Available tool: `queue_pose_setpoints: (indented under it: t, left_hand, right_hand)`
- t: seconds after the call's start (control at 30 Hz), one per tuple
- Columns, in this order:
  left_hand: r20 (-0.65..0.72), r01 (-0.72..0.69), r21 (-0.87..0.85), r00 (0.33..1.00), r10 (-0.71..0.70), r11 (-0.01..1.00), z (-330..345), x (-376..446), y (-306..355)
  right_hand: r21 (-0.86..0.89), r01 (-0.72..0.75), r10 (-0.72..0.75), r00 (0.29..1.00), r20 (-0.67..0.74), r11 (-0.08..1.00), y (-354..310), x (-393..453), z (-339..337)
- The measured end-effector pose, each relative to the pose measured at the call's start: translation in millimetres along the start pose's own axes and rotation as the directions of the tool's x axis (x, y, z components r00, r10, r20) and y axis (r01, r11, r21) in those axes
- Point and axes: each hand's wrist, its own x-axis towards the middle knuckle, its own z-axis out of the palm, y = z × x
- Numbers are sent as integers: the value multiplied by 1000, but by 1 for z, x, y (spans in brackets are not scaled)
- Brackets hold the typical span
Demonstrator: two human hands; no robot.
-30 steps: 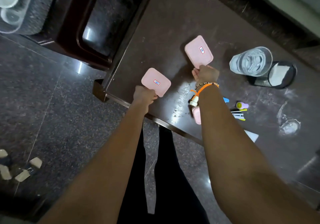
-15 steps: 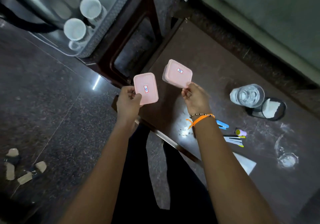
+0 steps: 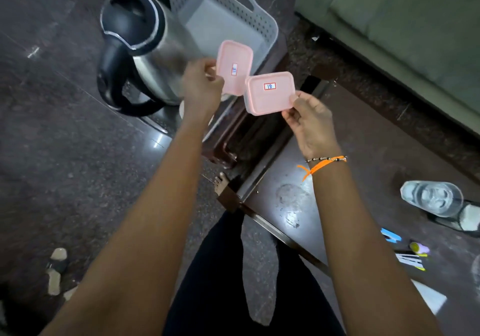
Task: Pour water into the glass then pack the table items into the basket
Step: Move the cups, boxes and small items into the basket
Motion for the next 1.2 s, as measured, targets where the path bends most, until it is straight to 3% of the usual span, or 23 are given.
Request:
queue_pose_setpoints:
  t: [0.17, 0.33, 0.5, 0.63, 0.77, 0.9, 1.03, 1.2]
  left_hand:
    - [183, -103, 149, 980, 75, 984, 22, 61, 14]
    - [226, -48, 208, 974, 0, 977, 42, 91, 12]
    - [315, 5, 212, 946, -73, 977, 42, 103, 7]
    - [327, 188, 40, 926, -191, 981, 42, 108, 10]
    - [407, 411, -69, 843, -351, 909, 39, 117, 17]
    - [440, 353, -54, 848, -295, 934, 41, 117, 13]
    - [433, 226, -40, 882, -187, 973, 44, 110, 5]
    - [369, 128, 35, 920, -132, 991, 43, 102, 7]
  right_hand:
    - [-54, 114, -117, 992, -56, 992, -13, 33, 34]
    - [-156, 215, -231, 968, -94, 964, -33, 68, 48]
    - [-340, 226, -242, 970, -5, 913, -40, 97, 64]
    - [-504, 219, -252, 968, 3, 835, -40, 119, 75]
    - [-680, 231, -295, 955, 22, 696, -40, 135, 84]
    - [-800, 239, -319, 946, 64, 550, -36, 138, 93]
    - [-808, 227, -347, 937, 30, 543, -33, 128, 97]
    - [-835, 299, -398, 911, 106, 461, -31, 113, 93]
